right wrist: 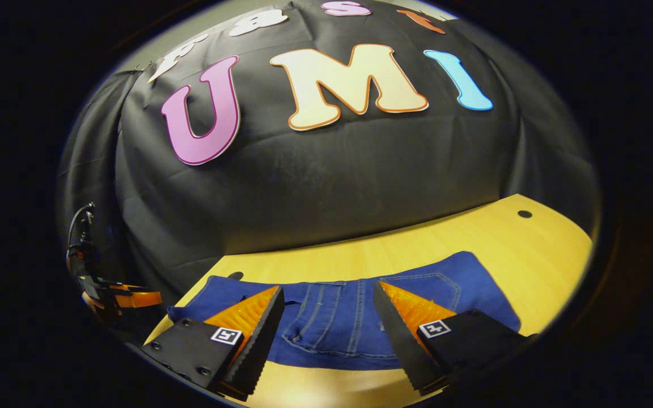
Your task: Grasp the waist and the cuffs of the jeans and fold them to make the two legs overlap; first hold the waist and fold one-third of the jeans toward the cuffs, then hold the cuffs and fold the remaining one-third in the same direction to finish folding.
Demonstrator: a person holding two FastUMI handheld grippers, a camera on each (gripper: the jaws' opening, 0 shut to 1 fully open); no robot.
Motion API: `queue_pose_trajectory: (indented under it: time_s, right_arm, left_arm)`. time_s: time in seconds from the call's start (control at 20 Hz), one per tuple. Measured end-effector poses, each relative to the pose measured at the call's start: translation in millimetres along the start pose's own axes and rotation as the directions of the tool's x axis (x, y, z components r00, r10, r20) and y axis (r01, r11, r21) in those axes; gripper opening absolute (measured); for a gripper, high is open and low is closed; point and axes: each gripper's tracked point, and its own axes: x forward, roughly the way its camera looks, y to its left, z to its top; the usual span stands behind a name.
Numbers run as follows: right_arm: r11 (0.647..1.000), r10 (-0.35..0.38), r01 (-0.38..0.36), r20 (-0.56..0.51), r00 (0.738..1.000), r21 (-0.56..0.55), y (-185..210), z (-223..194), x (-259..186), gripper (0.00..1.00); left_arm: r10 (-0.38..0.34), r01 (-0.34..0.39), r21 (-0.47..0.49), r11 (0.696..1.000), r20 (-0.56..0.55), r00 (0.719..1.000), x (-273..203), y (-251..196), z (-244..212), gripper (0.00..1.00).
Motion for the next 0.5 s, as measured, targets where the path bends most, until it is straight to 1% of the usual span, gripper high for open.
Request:
queue_pose_trajectory:
  time_s: [0.15, 0.2, 0.45, 0.5]
  right_arm:
    - [0.999, -0.041, 0.042, 0.015, 0.999, -0.028, -21.0, 13.2, -15.7, 0.97]
    - [0.998, -0.048, 0.049, 0.023, 0.999, -0.032, -23.1, 11.7, -21.0, 0.97]
    - [0.995, -0.074, 0.076, 0.030, 0.997, -0.062, -33.3, 13.2, -38.0, 0.97]
    - [0.995, -0.077, 0.078, 0.027, 0.997, -0.069, -35.1, 12.1, -39.9, 0.97]
  left_arm:
    - [-0.007, 0.007, -0.003, 1.000, -0.067, 0.998, 28.3, 2.9, -25.7, 0.94]
    - [-0.002, 0.002, -0.004, 1.000, -0.080, 0.997, 35.7, 5.9, -30.8, 0.94]
    - [-0.025, 0.021, -0.024, 0.999, -0.169, 0.985, 55.1, 2.5, -60.7, 0.94]
    - [-0.036, 0.033, -0.027, 0.999, -0.138, 0.990, 58.5, 2.1, -53.8, 0.96]
